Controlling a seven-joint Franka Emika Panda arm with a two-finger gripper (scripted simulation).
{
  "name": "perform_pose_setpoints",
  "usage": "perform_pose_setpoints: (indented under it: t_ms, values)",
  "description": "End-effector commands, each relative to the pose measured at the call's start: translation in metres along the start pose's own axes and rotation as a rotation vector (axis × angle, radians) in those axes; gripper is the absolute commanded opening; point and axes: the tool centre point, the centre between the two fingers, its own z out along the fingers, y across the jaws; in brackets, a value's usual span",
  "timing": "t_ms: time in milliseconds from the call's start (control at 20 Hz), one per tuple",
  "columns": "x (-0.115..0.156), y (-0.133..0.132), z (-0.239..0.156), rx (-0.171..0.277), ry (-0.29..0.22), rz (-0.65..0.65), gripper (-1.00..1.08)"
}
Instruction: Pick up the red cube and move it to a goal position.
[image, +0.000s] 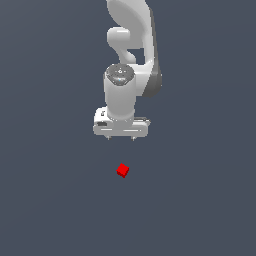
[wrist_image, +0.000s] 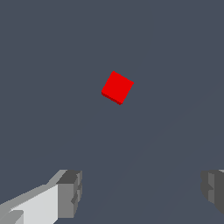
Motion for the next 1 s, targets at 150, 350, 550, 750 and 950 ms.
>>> perform_pose_setpoints:
  t_ms: [150, 350, 550, 750, 950]
  values:
    - [0.001, 0.0, 0.002, 0.0, 0.0, 0.006, 1.0]
    - [0.005, -0.002, 0.009, 0.002, 0.0, 0.034, 1.0]
    - [0.013, -0.005, 0.024, 0.006, 0.001, 0.086, 1.0]
    - [0.026, -0.009, 0.044, 0.011, 0.002, 0.161, 1.0]
    - [0.041, -0.012, 0.07, 0.018, 0.003, 0.254, 1.0]
